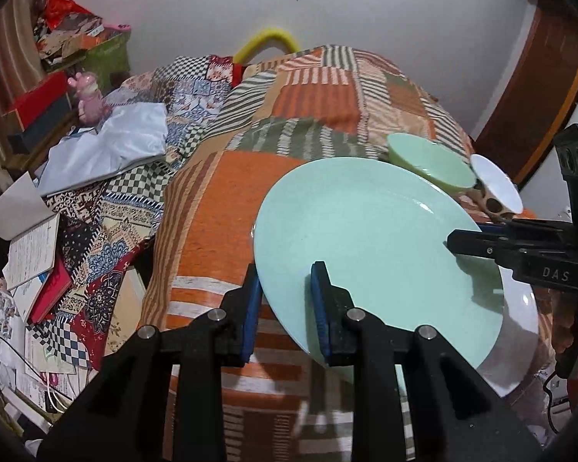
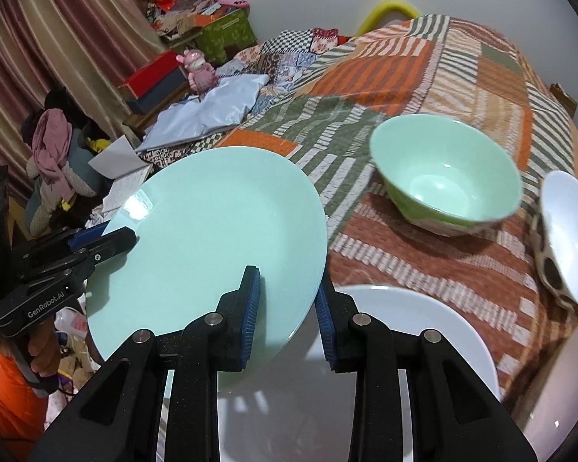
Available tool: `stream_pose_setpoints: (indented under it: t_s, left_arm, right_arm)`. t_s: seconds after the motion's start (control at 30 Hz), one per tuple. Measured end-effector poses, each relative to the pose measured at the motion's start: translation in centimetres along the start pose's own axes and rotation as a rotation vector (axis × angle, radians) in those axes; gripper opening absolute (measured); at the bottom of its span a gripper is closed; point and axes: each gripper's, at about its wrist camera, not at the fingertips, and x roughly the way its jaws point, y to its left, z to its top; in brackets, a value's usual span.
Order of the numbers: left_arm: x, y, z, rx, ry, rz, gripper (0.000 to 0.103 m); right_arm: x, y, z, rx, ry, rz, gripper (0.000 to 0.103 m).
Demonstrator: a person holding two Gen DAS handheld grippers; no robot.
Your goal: Organize plates and bowls
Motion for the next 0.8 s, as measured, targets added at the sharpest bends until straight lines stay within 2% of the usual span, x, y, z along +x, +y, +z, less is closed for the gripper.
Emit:
stream_pose_setpoints:
  t_s: [0.53,0.8]
  left_arm:
    - [-1.5,-6.9,-1.0,0.066,-0.020,-0.060,0.024]
    - [-0.9,-9.4,-1.8,0.079,0.001,-0.085,0.024]
  right_arm:
    - [-4.8,-3.6,-3.9,0.076,-0.065,-0.032,0.027]
    - [-6.3,-5.0,-6.2,0.102,-0.074,-0.057,0.027]
